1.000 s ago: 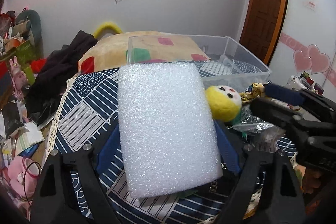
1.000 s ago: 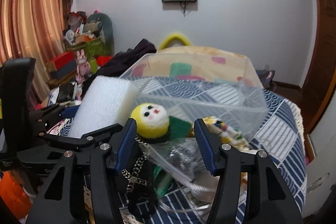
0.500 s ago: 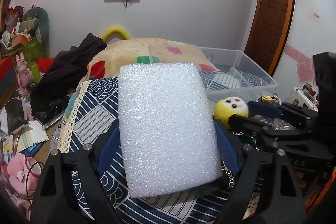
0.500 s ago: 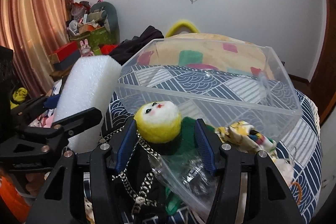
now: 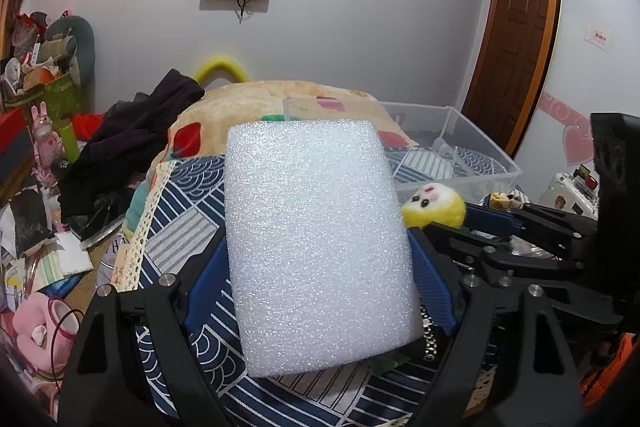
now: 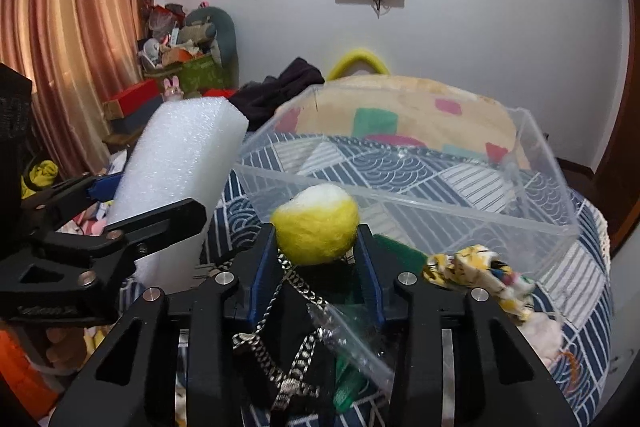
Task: Organize soft objects
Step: 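Lower foam block into clear box with left tool while right tool drops doll in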
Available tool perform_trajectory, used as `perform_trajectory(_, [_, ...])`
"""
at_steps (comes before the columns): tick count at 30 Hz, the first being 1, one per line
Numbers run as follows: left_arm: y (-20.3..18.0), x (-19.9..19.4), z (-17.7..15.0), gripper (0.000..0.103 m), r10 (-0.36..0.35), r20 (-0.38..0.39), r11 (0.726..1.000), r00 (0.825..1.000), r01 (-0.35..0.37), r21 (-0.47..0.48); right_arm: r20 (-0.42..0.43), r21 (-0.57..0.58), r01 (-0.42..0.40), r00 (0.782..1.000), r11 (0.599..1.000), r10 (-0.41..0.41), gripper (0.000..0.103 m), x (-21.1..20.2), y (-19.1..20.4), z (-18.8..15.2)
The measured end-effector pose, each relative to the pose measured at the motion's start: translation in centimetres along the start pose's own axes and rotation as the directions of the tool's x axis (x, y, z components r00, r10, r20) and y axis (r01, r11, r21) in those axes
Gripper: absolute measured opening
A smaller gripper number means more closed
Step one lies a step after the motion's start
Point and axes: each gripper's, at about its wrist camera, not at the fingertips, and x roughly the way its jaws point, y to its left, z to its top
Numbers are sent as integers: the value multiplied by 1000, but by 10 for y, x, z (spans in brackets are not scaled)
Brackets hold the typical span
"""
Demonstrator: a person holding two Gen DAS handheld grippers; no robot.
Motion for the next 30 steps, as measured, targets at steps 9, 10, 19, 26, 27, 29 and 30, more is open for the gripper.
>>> perform_trajectory(9, [-15, -21, 21, 84, -10, 70, 999, 997, 8, 40, 143, 37, 54, 988, 998, -58, 36, -46, -16, 19])
perform_trajectory(10, [-17, -22, 25, 84, -13, 79, 999, 997, 9, 48, 157, 40, 67, 985, 997, -72, 36, -51, -19, 22])
perform_trajectory(19, [-31, -11, 67, 84, -10, 118, 995, 993, -2, 99, 219, 71, 162, 960, 984, -174, 36, -66, -50, 43])
perform_trajectory(26, [-32, 32, 90, 84, -22, 30, 993, 999, 18, 118, 177, 77, 190, 964, 979, -201, 36, -41, -65, 48])
perform_trajectory(27, [-32, 39, 92, 84, -20, 14, 992, 1000, 18, 121, 163, 76, 182, 968, 980, -193, 36, -35, -67, 48])
perform_trajectory(29, [-34, 56, 94, 84, -24, -34, 991, 999, 28, 128, 133, 75, 177, 973, 981, -186, 36, -27, -71, 46])
perform_trajectory(30, [-34, 64, 96, 84, -28, -59, 991, 998, 36, 127, 118, 72, 175, 976, 982, -183, 36, -22, -73, 45])
